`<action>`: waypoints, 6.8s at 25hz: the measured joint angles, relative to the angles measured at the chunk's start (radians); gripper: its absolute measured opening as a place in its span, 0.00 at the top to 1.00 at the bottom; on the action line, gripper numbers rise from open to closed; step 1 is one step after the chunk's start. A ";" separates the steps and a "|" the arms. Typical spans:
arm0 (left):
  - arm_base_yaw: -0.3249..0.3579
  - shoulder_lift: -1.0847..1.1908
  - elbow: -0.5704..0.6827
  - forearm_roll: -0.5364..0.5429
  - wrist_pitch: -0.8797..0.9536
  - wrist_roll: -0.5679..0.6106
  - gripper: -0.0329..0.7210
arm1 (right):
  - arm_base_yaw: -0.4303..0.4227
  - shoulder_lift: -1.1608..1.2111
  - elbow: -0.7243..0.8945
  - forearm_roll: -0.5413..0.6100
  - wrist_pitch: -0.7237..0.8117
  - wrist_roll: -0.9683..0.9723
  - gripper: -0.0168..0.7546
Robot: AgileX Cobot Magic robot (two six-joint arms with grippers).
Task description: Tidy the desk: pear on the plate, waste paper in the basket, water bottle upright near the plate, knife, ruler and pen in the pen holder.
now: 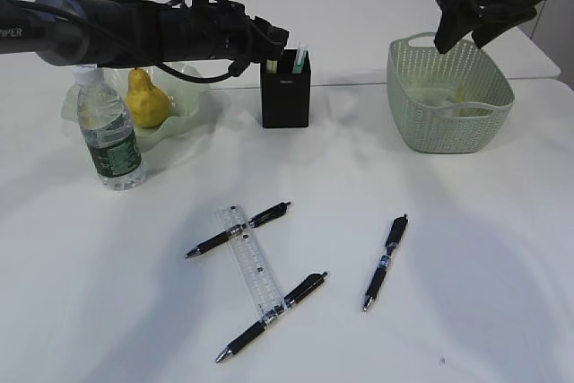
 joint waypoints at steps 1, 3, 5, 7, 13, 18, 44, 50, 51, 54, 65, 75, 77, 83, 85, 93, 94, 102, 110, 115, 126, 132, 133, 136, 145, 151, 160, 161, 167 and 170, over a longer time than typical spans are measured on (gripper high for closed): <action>0.000 0.000 0.000 0.000 0.000 0.000 0.64 | 0.000 0.000 0.000 0.001 0.000 0.004 0.34; 0.000 0.000 0.000 0.000 -0.001 -0.002 0.60 | 0.000 0.000 0.000 0.005 0.000 0.014 0.34; 0.000 0.000 0.000 0.000 -0.001 -0.002 0.59 | 0.000 0.000 0.000 0.005 0.000 0.018 0.34; 0.000 0.000 0.000 0.000 -0.001 -0.002 0.58 | 0.000 0.000 0.000 0.007 0.000 0.020 0.34; 0.000 -0.033 0.000 0.000 -0.006 -0.002 0.57 | 0.000 0.000 0.000 0.007 0.000 0.022 0.34; 0.000 -0.093 0.000 0.000 -0.017 -0.002 0.57 | 0.000 0.000 0.000 0.007 0.000 0.031 0.34; 0.099 -0.221 0.000 0.001 0.372 -1.264 0.61 | 0.000 -0.014 0.000 0.042 0.001 0.176 0.34; 0.145 -0.226 0.000 0.210 0.580 -1.275 0.62 | 0.000 -0.059 0.000 0.046 0.004 0.192 0.34; 0.145 -0.226 0.000 0.260 0.597 -1.275 0.62 | 0.000 -0.064 0.000 0.046 0.004 0.195 0.34; 0.145 -0.232 0.000 0.448 0.620 -1.275 0.63 | 0.000 -0.072 0.000 0.046 0.004 0.201 0.34; 0.075 -0.372 0.000 1.172 0.703 -1.424 0.63 | 0.000 -0.076 0.000 0.121 0.004 0.213 0.34; -0.018 -0.498 0.000 1.557 0.879 -1.768 0.63 | 0.082 -0.085 0.000 0.125 0.004 0.192 0.34; -0.018 -0.525 0.000 1.574 0.896 -1.817 0.63 | 0.107 -0.095 0.000 0.120 0.004 0.191 0.34; -0.018 -0.614 0.000 1.621 0.906 -1.891 0.64 | 0.148 -0.120 0.000 0.117 0.006 0.191 0.34; -0.018 -0.639 0.000 1.656 0.909 -1.903 0.64 | 0.150 -0.138 0.024 0.117 0.006 0.191 0.34; -0.018 -0.749 0.011 1.735 0.916 -1.931 0.64 | 0.152 -0.278 0.284 0.124 0.006 0.186 0.34; -0.018 -0.768 0.019 1.736 0.917 -1.933 0.64 | 0.152 -0.295 0.321 0.127 0.006 0.186 0.34; -0.020 -0.902 0.211 1.845 0.918 -2.012 0.64 | 0.158 -0.442 0.542 0.131 0.006 0.215 0.34; -0.020 -1.070 0.391 1.958 0.920 -2.087 0.64 | 0.321 -0.517 0.652 0.120 0.004 0.272 0.34; -0.020 -1.219 0.441 2.040 0.920 -2.141 0.65 | 0.400 -0.517 0.688 0.119 0.002 0.297 0.34; -0.020 -1.529 0.691 2.118 0.926 -2.242 0.67 | 0.412 -0.490 0.755 0.110 -0.029 0.322 0.34; -0.020 -1.621 0.828 2.147 0.926 -2.263 0.65 | 0.412 -0.431 0.755 0.076 -0.059 0.320 0.34; -0.020 -1.633 0.831 2.147 0.926 -2.263 0.65 | 0.412 -0.425 0.755 0.076 -0.067 0.316 0.34; -0.020 -1.647 0.832 2.153 0.926 -2.265 0.64 | 0.412 -0.423 0.755 0.082 -0.091 0.309 0.34; -0.020 -1.647 0.832 2.159 0.926 -2.265 0.64 | 0.412 -0.401 0.755 0.249 -0.131 0.196 0.34; -0.020 -1.647 0.832 2.174 0.926 -2.265 0.64 | 0.413 -0.366 0.755 0.482 -0.145 0.040 0.34; -0.020 -1.647 0.832 2.187 0.926 -2.265 0.64 | 0.428 -0.343 0.724 0.582 -0.231 -0.081 0.34; -0.020 -1.647 0.832 2.187 0.926 -2.265 0.64 | 0.440 -0.327 0.708 0.529 -0.231 -0.057 0.34; -0.020 -1.647 0.832 2.188 0.926 -2.265 0.64 | 0.542 -0.195 0.556 0.137 -0.139 0.216 0.34; -0.020 -1.647 0.832 2.189 0.926 -2.265 0.64 | 0.558 -0.107 0.465 0.044 -0.054 0.309 0.34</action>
